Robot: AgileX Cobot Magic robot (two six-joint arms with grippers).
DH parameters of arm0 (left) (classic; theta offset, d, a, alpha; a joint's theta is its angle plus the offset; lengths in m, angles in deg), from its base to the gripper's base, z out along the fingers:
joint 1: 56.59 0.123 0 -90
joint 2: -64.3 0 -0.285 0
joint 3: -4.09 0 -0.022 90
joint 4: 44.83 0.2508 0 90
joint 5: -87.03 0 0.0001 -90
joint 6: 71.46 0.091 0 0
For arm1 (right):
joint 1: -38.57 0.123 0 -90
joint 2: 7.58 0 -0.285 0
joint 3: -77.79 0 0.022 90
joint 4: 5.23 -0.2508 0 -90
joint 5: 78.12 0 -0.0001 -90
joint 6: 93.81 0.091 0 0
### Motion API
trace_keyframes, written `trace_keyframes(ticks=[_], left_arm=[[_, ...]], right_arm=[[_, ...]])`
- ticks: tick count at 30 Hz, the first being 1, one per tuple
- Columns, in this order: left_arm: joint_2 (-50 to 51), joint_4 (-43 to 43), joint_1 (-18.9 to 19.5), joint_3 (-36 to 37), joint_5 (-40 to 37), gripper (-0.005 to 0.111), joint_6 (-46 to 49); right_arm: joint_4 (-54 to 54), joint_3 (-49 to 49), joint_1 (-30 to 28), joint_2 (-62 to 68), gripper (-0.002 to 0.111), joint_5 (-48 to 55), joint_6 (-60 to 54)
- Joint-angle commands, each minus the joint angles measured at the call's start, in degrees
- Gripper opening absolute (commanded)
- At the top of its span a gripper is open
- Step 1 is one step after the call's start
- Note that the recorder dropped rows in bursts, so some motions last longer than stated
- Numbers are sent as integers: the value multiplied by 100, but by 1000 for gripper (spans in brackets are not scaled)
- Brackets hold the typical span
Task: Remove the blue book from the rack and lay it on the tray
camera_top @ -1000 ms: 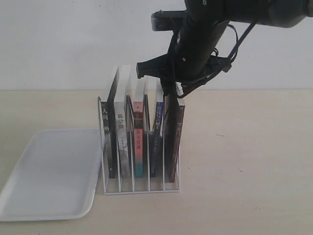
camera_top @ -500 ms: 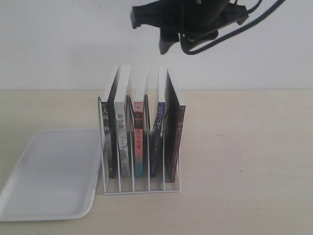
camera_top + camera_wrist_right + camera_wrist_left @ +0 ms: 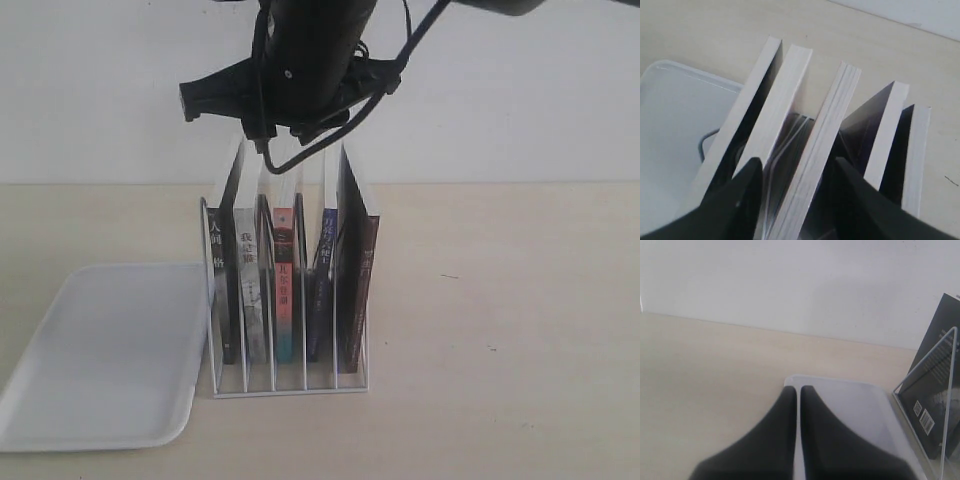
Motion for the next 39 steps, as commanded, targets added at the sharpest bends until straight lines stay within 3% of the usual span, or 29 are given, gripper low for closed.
trace_keyframes(ticks=[1, 35, 39], left_arm=[[19, -59, 20, -20, 41, 4, -43], [19, -59, 20, -20, 41, 4, -43], [19, -59, 20, -20, 41, 4, -43]], right_arm=[[195, -33, 12, 162, 42, -255, 269], [504, -33, -119, 609, 41, -94, 742], [504, -33, -119, 609, 24, -94, 742]])
